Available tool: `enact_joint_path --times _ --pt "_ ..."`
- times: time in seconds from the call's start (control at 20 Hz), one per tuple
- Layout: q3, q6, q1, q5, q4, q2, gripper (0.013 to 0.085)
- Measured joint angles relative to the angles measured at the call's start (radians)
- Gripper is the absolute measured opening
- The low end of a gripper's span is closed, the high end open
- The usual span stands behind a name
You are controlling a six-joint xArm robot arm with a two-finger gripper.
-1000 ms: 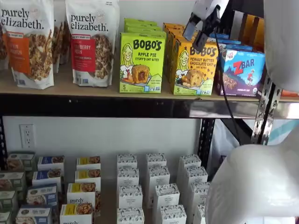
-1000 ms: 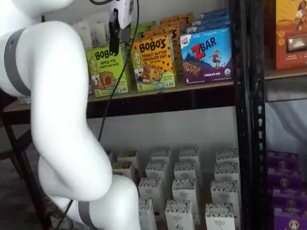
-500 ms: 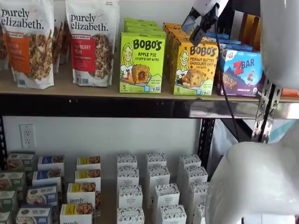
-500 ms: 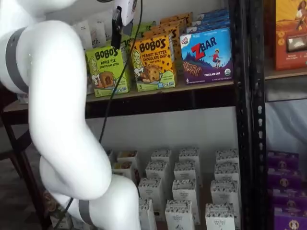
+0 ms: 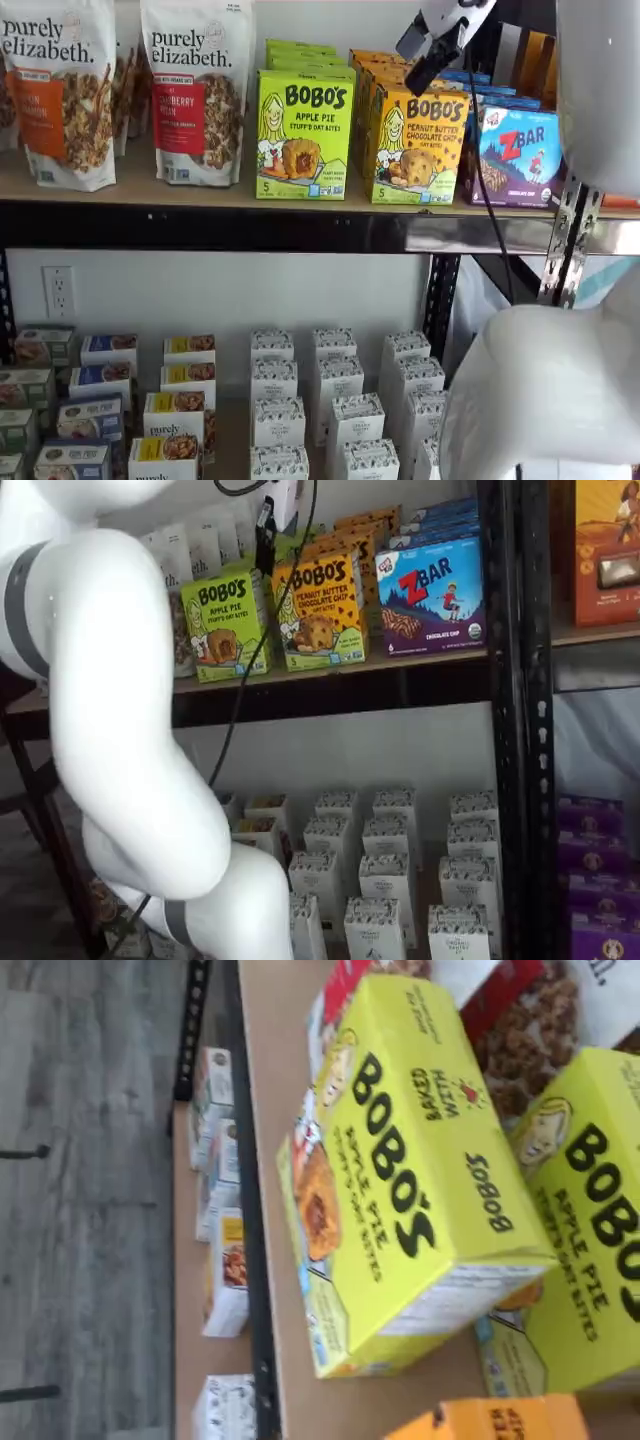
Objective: Pick up the orange box on the top shelf, the fifth box from the left
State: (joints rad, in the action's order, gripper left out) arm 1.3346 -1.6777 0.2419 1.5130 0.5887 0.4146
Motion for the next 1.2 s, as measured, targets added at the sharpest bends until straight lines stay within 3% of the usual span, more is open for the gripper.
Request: enact_joint_path --times 0.75,1.2 --pt "-0.083 -0.061 -0.015 -0.163 -0.099 -0.004 0.085" --pt "-0.062 -0.064 -0.017 -0.155 -0.106 -0.036 0.085"
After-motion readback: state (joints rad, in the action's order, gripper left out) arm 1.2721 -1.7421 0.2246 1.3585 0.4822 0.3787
